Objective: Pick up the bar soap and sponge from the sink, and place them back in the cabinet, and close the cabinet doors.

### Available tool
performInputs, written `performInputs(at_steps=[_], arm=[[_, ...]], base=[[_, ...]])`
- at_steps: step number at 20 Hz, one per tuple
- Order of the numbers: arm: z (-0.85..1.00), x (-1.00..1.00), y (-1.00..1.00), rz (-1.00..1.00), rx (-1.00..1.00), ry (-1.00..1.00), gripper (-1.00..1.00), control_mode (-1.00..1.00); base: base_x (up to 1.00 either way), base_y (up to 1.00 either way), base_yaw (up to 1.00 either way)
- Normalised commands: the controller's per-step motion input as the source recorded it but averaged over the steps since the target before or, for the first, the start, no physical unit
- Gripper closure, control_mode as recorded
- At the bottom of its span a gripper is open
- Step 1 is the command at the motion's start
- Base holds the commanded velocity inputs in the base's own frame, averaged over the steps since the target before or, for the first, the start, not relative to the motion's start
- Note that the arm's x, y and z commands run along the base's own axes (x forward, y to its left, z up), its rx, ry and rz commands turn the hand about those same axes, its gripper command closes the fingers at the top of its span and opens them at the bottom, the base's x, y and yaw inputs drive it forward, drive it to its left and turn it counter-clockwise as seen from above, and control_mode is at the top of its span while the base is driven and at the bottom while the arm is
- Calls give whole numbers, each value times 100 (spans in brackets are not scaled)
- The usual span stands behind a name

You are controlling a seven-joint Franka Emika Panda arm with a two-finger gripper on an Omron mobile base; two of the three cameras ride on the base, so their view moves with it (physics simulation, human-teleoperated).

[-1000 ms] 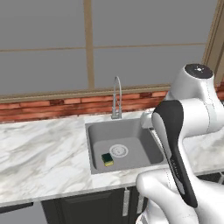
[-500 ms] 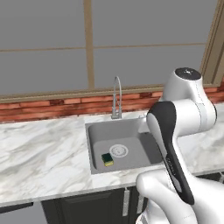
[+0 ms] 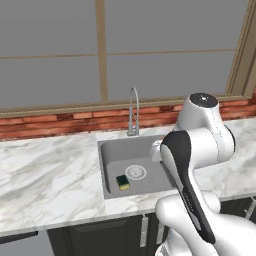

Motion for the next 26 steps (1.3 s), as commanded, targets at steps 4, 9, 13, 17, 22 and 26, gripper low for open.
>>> performInputs(at_steps=[4,9,13,17,22,26], arm=[[-36,22,9,0,0,0,-100,-100],[-35,26,10,0,0,0,-100,-100],[-36,31,11,0,0,0,-100,-100],[-35,30,9,0,0,0,-100,-100],[-34,29,8,0,0,0,-100,-100],[-34,33,10,0,0,0,-100,-100]], base=[[0,0,0],[0,0,0],[0,0,0],[0,0,0],[0,0,0],[0,0,0]])
